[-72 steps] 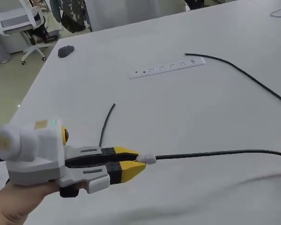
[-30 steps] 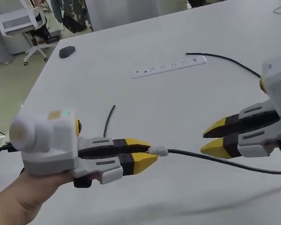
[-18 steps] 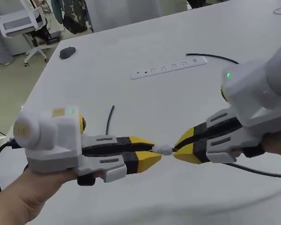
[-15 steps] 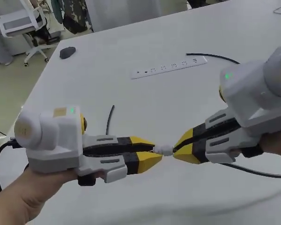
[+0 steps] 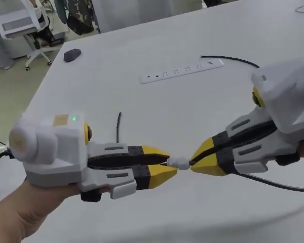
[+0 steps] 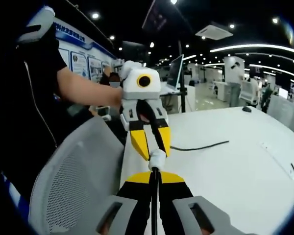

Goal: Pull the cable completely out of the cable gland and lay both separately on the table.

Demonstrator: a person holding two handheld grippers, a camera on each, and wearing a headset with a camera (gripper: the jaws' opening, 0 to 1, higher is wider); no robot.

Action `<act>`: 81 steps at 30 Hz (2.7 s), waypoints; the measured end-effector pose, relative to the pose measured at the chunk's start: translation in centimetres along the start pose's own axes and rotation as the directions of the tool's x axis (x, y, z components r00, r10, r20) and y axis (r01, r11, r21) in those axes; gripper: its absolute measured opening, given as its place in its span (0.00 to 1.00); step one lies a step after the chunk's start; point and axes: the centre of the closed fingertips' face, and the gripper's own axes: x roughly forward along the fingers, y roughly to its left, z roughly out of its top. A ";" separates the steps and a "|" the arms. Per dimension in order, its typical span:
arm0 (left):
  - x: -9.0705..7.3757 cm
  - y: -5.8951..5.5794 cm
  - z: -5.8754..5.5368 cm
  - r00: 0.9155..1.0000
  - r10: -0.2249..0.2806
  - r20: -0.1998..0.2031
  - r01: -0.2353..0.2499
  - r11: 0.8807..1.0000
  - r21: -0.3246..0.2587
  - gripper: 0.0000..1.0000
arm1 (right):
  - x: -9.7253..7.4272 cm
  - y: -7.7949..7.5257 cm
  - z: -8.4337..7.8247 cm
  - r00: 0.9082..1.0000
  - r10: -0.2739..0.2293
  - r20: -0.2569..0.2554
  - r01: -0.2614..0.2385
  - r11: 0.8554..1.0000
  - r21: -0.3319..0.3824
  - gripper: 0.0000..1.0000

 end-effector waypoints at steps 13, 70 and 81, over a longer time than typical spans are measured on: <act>0.3 -0.7 0.9 0.997 -0.049 0.052 0.049 0.999 0.019 0.20 | -0.5 0.6 -0.1 0.991 0.124 0.052 -0.129 0.987 0.094 0.00; 0.9 -0.9 0.7 0.997 -0.066 0.032 0.068 0.996 -0.054 0.15 | -1.6 0.5 0.0 0.982 0.120 0.146 -0.141 0.980 0.143 0.00; 0.5 -0.3 -0.4 0.999 -0.046 -0.022 0.045 0.999 -0.025 0.15 | -3.7 -0.4 -2.4 0.999 0.035 0.025 -0.038 0.991 0.125 0.00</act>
